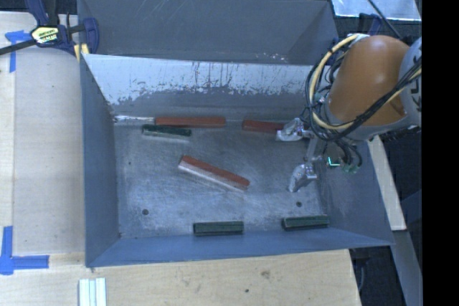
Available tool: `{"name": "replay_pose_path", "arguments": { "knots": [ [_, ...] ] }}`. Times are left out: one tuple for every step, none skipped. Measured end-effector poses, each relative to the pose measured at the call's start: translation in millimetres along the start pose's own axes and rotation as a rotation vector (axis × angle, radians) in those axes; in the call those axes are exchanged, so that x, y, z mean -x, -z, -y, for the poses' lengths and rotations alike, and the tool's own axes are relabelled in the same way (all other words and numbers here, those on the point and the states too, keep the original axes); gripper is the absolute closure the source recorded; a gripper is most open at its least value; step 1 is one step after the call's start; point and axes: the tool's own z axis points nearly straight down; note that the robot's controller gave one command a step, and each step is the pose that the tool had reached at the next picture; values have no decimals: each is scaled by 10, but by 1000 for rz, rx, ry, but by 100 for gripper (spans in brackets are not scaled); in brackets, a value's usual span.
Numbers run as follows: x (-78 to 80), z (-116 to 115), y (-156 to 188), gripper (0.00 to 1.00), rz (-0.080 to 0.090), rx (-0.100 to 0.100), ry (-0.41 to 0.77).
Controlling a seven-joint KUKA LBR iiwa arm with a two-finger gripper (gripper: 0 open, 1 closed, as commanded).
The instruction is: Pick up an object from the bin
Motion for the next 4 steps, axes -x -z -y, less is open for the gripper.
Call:
{"name": "replay_pose_path", "arguments": {
  "knots": [
    [484, -820, -664, 100, 13, -2, 300],
    [487, -835, -678, 0, 17, 0, 300],
    [487, -835, -677, 0, 17, 0, 301],
    [418, -1236, -584, 0, 3, -1, 366]
  ]
}}
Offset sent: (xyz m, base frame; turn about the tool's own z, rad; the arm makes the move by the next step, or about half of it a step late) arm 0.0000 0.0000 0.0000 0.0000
